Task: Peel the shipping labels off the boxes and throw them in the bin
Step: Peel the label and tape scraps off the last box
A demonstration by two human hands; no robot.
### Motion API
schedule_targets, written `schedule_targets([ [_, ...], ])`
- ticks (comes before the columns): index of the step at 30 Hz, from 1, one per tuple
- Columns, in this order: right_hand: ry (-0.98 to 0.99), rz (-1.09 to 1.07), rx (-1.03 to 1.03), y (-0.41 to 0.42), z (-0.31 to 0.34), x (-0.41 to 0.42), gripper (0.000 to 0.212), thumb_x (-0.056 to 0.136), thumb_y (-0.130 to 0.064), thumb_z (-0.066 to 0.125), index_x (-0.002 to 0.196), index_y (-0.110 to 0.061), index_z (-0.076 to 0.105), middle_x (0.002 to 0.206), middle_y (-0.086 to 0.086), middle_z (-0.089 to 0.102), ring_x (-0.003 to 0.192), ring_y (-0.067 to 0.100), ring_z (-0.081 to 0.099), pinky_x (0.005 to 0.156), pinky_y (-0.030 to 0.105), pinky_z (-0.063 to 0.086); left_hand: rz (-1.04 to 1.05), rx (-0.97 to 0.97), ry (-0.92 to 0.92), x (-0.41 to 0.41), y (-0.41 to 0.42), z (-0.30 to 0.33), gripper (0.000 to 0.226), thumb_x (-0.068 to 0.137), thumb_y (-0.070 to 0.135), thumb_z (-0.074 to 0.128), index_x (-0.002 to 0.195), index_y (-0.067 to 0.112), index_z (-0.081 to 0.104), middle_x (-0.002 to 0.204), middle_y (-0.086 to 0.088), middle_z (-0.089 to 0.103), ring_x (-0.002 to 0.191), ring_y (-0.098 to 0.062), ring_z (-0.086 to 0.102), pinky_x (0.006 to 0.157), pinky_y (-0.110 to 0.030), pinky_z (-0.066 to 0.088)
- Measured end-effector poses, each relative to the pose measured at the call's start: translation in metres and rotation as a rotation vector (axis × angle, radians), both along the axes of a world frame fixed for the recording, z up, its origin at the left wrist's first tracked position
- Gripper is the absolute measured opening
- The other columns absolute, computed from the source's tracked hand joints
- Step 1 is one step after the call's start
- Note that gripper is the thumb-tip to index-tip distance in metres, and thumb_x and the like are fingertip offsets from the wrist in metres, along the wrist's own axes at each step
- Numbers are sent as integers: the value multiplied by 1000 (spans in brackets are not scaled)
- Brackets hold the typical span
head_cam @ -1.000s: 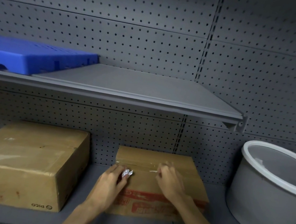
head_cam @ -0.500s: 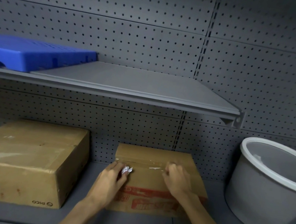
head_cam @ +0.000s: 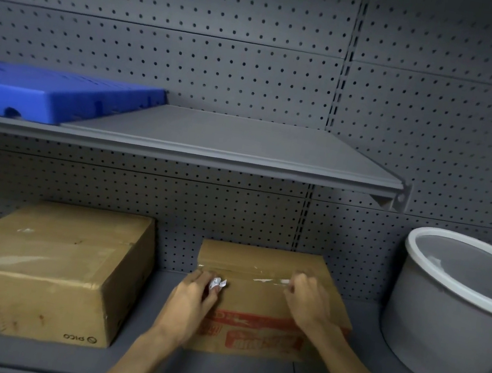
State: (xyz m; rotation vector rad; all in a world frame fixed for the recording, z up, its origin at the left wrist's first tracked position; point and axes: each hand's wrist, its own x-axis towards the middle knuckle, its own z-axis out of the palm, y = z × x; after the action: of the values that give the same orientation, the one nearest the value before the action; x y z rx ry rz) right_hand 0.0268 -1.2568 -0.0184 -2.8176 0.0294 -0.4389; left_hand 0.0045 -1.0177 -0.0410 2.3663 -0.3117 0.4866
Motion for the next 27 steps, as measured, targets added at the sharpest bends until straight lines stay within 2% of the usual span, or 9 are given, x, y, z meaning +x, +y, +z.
schedule_targets([
  [5, -1, 216, -16, 41, -1, -7, 6, 91, -18, 57, 95, -15, 60, 112, 0, 58, 113, 18, 50, 90, 31, 48, -4, 14, -8, 2, 0, 0, 19, 96, 30, 54, 112, 22, 62, 102, 10, 57, 94, -12, 58, 81, -25, 45],
  [9, 22, 154, -25, 24, 3, -6, 6, 92, -17, 55, 96, -15, 59, 106, -1, 58, 97, 15, 53, 74, 24, 50, -9, 13, -1, 1, 0, 0, 19, 96, 30, 54, 112, 22, 62, 103, 9, 57, 95, -12, 58, 81, -25, 45],
  [12, 18, -4, -20, -1, 7, -2, 9, 95, -20, 55, 99, -15, 60, 97, -1, 61, 82, 13, 54, 57, 19, 40, -12, 10, -10, 1, 1, -1, 16, 96, 30, 54, 109, 23, 62, 103, 9, 58, 94, -11, 58, 80, -26, 46],
  [13, 10, -18, -18, -2, 8, -1, 9, 95, -21, 55, 97, -15, 60, 96, 0, 62, 83, 14, 55, 57, 20, 40, -11, 11, -15, 1, 1, -1, 15, 96, 30, 54, 108, 23, 62, 102, 9, 59, 93, -11, 58, 80, -26, 46],
  [15, 11, 49, -9, 6, 7, 0, 6, 94, -19, 56, 89, -17, 58, 96, 0, 61, 91, 16, 57, 70, 24, 48, -12, 13, -20, 1, 0, -1, 13, 96, 29, 54, 105, 23, 62, 100, 10, 59, 92, -10, 57, 79, -25, 45],
  [17, 7, 144, -16, 17, 2, 1, 10, 91, -15, 56, 82, -18, 53, 97, 0, 59, 97, 16, 53, 79, 27, 48, -16, 17, -23, 2, 1, -1, 13, 96, 29, 54, 104, 23, 62, 99, 10, 59, 91, -9, 57, 79, -24, 44],
  [19, -12, 143, -17, 16, 1, 2, 9, 91, -14, 57, 82, -17, 55, 98, 0, 58, 95, 16, 53, 74, 27, 48, -23, 25, -24, 2, 1, -2, 13, 96, 30, 54, 104, 22, 62, 98, 10, 59, 91, -10, 57, 78, -25, 44],
  [24, 20, -65, -9, -12, 8, 9, 11, 94, -20, 56, 89, -15, 64, 91, 2, 66, 87, 18, 60, 63, 28, 47, -11, 22, -26, 2, 1, -1, 16, 96, 30, 54, 106, 21, 62, 101, 6, 60, 93, -13, 58, 79, -26, 44],
  [27, 17, -23, -4, -1, 7, 12, 8, 92, -16, 58, 88, -14, 64, 97, 3, 64, 93, 19, 58, 70, 30, 50, -15, 17, -23, 3, 0, -1, 17, 97, 31, 53, 107, 21, 63, 103, 6, 60, 94, -13, 58, 82, -27, 46],
])
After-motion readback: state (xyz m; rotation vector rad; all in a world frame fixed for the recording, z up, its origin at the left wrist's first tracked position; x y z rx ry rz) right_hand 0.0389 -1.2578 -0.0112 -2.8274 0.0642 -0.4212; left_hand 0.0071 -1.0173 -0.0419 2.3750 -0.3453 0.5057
